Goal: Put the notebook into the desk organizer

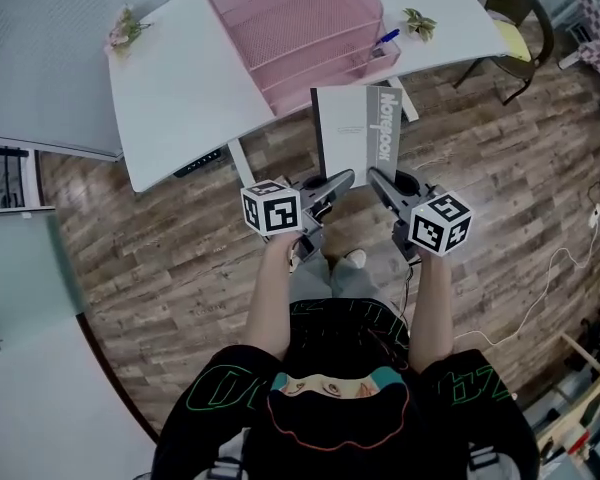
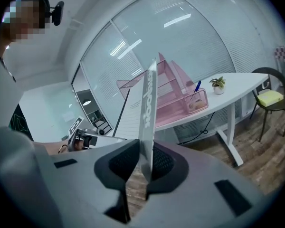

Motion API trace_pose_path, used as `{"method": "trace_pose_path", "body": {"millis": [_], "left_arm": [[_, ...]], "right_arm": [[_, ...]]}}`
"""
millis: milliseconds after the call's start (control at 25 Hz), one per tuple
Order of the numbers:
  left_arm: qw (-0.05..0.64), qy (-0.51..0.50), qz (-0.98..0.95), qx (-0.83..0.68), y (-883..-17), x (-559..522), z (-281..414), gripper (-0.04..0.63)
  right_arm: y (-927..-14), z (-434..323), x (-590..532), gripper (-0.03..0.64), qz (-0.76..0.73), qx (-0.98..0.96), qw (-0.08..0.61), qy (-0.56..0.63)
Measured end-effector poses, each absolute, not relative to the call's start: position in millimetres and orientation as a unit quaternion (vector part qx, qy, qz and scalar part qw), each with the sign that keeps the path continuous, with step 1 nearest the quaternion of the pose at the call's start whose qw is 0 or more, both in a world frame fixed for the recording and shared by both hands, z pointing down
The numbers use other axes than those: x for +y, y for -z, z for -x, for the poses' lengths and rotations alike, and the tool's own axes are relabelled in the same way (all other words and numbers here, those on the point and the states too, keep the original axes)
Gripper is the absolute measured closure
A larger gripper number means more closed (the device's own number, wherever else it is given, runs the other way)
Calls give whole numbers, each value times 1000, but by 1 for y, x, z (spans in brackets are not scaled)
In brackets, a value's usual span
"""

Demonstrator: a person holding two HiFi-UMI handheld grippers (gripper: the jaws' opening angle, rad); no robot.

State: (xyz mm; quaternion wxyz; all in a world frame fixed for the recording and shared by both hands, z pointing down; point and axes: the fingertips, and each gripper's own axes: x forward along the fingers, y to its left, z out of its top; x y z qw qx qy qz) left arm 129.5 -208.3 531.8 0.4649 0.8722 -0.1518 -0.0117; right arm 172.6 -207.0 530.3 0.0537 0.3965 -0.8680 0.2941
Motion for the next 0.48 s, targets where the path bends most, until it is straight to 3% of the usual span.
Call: {"method": "trace_pose_path", "body": {"millis": [480], "left_arm": [[533, 51, -824, -183, -576, -240, -100, 589]], "right_arm": [[-570, -145, -243, 580, -355, -862, 107, -344]]}}
